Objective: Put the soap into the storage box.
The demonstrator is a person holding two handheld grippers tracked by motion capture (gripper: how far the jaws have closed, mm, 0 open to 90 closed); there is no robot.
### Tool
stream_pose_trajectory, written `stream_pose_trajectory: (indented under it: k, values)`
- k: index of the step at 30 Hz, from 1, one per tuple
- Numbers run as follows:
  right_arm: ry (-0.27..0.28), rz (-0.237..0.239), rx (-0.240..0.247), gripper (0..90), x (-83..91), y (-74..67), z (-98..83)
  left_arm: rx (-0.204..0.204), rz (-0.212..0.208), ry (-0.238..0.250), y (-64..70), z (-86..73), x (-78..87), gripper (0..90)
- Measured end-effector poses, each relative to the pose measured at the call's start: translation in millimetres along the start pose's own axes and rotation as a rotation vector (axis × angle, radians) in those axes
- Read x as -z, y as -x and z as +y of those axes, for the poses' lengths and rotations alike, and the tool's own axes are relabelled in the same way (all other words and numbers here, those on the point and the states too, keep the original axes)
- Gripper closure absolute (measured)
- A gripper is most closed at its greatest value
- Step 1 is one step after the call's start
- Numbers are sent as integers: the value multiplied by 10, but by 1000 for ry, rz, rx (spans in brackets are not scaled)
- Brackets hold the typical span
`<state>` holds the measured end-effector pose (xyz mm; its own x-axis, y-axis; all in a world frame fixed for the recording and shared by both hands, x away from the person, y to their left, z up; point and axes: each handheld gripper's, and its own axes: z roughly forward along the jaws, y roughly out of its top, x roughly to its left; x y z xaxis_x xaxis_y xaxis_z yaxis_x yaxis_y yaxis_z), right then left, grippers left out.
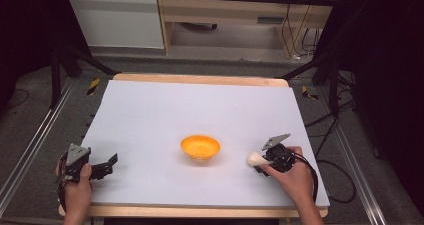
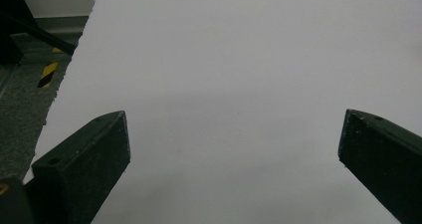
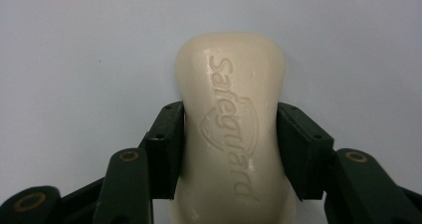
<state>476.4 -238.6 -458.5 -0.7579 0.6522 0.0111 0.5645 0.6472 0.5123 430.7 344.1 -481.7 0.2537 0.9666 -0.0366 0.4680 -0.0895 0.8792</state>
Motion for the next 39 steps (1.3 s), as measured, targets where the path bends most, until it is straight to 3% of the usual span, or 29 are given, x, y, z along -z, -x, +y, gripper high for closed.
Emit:
stream_pose_trajectory:
  k: [22,31,39]
  values:
    - [71,35,16,488,63,1,180,3,-3,0,-2,0,-1,0]
    - [72,55,79,489,78,-25,367,-1,1,-1,0,1,0,0]
    - [71,72,100,488,46,-51,473,3,-5,-1,1,0,-4,0]
